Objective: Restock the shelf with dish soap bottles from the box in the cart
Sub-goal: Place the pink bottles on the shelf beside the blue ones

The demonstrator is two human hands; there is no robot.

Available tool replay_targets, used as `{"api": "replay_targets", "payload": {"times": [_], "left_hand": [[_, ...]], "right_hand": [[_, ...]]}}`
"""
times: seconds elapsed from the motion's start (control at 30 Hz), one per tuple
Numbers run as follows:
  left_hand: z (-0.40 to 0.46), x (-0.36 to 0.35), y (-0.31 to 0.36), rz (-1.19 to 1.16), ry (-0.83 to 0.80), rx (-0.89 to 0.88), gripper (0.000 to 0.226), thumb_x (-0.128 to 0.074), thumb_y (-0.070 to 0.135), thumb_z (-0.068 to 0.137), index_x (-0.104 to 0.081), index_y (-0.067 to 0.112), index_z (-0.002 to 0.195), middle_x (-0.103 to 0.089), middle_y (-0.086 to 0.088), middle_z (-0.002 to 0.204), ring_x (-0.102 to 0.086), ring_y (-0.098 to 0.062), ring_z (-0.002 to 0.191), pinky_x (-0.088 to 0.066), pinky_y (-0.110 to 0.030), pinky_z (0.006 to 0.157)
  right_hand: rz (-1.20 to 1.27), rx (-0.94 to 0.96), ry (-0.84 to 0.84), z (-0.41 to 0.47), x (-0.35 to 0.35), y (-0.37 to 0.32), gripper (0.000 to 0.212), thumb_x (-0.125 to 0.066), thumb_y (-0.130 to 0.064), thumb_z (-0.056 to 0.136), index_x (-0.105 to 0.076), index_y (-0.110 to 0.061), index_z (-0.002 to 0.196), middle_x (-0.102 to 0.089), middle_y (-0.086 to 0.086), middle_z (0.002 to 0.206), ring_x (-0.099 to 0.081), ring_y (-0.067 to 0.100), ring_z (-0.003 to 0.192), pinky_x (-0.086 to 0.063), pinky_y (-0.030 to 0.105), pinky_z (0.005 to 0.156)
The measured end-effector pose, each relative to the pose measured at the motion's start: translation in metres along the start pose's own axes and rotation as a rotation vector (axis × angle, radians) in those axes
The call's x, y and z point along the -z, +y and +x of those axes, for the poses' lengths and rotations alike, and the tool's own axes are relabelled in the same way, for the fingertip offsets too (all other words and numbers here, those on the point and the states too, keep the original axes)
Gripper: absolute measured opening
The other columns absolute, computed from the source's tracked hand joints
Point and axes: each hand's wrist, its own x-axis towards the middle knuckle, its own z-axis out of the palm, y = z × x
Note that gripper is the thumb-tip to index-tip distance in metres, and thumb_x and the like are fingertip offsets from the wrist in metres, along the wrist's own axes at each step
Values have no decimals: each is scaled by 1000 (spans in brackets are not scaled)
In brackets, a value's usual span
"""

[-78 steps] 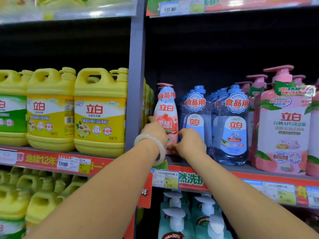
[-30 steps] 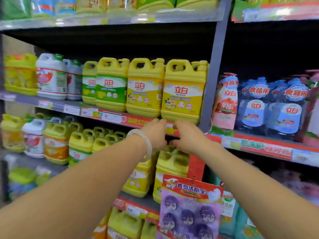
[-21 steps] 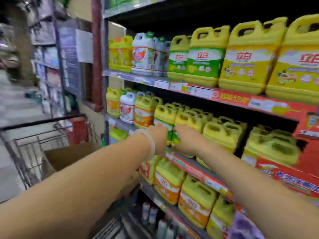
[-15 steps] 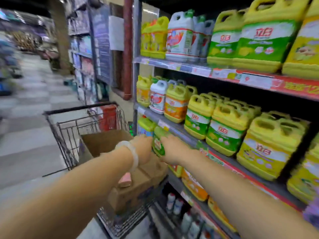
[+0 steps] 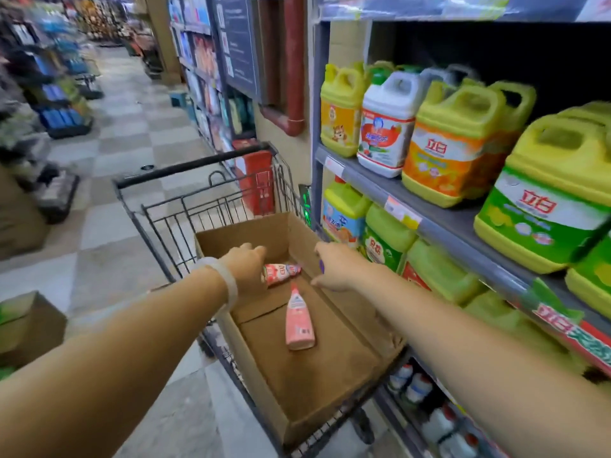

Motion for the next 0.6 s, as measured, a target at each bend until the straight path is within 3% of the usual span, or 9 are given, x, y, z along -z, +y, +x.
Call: {"api": "replay_targets", "payload": {"times": [0.2, 0.37, 0.5, 0.6], "left_hand": [[86, -37, -22, -18, -135, 27, 61, -52, 22, 90, -29, 18, 146, -38, -7, 143, -44, -25, 127, -38, -33, 105], [177, -76, -47, 117, -282, -41, 64, -51, 27, 93, -23, 12, 148, -34, -10, 149, -39, -27, 133, -33, -33, 110], [264, -125, -72, 195, -358, -146, 64, -50, 32, 93, -24, 9, 147, -32, -13, 150, -32, -30, 137, -26, -38, 114], [320, -158, -88, 138, -420, -182, 61, -53, 29, 91, -29, 10, 144, -36, -14, 146, -35, -31, 133, -31, -38, 111]], "right_hand": [[120, -140, -195, 67, -59, 37, 56, -65, -34, 85, -44, -6, 128, -53, 15, 131, -50, 31, 121, -42, 32, 91], [283, -334, -290, 126, -120, 57, 57, -70, -34, 82, -47, -4, 124, -54, 15, 130, -52, 30, 119, -42, 30, 89], [490, -545, -308, 179, -173, 65, 66, -75, -34, 78, -46, -5, 130, -51, 12, 135, -50, 27, 122, -40, 29, 97], [638, -697, -315, 217, -214, 67, 56, -73, -23, 80, -47, -6, 127, -55, 9, 125, -53, 26, 119, -41, 27, 94]]}}
